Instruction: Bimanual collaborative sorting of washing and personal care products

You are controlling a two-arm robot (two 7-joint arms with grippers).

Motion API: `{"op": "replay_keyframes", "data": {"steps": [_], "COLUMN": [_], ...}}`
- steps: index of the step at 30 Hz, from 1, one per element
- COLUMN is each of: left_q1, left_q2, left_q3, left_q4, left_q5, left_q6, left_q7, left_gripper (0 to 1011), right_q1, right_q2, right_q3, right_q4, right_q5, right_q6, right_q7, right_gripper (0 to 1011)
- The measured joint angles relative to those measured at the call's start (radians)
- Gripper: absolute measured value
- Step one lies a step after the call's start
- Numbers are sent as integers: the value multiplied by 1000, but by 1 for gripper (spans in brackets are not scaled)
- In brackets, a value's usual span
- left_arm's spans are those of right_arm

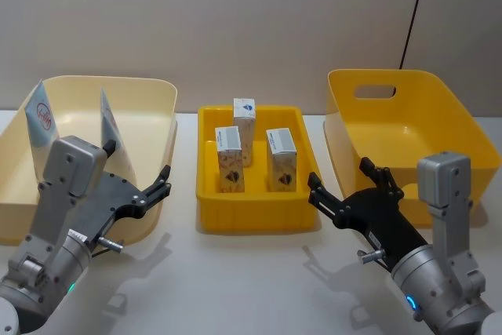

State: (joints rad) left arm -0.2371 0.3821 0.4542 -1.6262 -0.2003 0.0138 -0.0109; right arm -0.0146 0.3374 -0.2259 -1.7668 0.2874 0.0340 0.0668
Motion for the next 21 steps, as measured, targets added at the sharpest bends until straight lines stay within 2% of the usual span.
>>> {"op": "replay_keyframes", "data": {"steps": [10,21], "left_q1": [0,6], "left_q2": [0,11], "left_q3": [-5,-33], "left_q4": [0,-16], "left_q5": [-3,-30], "left_q6": [3,37], "left_q7": [-5,-28], "left_gripper": [1003,1003], "right_q1": [0,0], "right_q2": [0,0], "right_q3": [0,0], "right_q4": [0,0], "right_q5": [0,0], "right_q6": [0,0], "right_q7": [0,0], "right_gripper": [1009,1009]}}
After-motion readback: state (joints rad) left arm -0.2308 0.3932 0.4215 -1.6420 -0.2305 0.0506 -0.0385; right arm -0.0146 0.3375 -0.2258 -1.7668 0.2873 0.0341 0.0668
